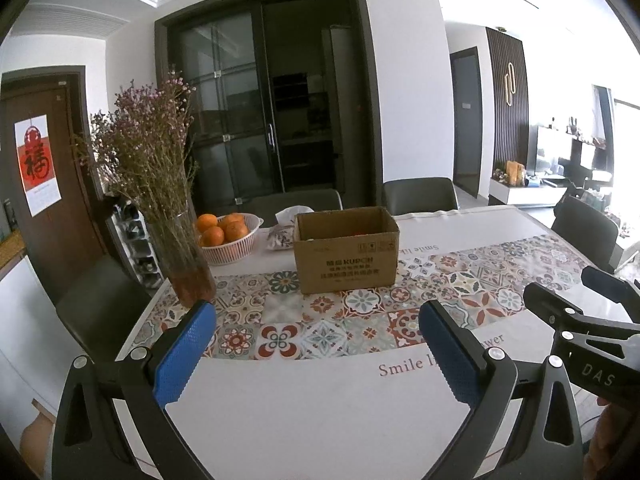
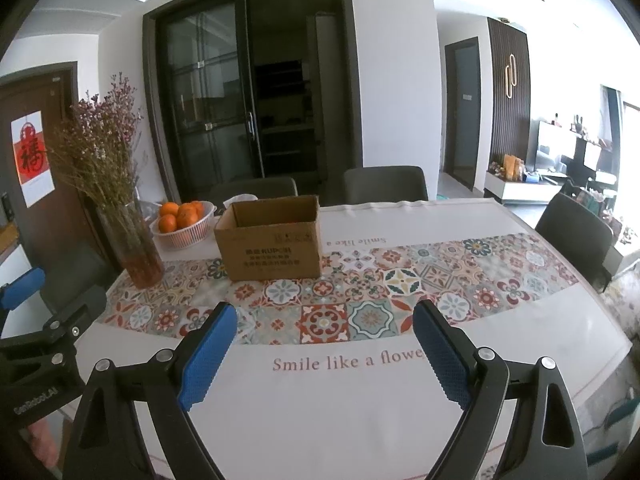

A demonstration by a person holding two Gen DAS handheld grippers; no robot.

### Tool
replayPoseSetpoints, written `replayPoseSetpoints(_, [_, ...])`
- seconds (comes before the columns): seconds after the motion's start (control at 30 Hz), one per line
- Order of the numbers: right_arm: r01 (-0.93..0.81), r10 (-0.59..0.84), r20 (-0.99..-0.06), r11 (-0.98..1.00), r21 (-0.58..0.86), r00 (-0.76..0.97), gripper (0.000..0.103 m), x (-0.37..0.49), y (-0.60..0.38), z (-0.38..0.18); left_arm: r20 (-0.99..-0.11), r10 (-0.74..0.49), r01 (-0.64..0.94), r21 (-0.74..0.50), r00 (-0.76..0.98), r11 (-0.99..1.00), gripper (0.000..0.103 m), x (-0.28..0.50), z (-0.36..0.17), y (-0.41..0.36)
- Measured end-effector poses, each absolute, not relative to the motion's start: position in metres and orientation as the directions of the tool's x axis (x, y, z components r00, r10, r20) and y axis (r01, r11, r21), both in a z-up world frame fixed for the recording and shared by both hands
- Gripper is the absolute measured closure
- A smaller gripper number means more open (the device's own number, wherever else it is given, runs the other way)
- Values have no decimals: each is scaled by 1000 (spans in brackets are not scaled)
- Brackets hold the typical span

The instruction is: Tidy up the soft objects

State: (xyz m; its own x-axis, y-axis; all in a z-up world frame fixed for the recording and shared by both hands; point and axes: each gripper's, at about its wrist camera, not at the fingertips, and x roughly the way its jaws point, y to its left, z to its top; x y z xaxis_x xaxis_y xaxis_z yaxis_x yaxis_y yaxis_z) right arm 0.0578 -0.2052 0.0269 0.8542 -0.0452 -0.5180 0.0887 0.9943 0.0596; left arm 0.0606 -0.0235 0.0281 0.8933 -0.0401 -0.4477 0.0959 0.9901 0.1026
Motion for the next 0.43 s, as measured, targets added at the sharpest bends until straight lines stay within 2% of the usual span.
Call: replayPoseSetpoints(0.43, [86, -43, -523, 995, 57, 851, 12, 55, -204, 25, -460, -27, 80, 96, 887, 992, 0, 59, 24, -23])
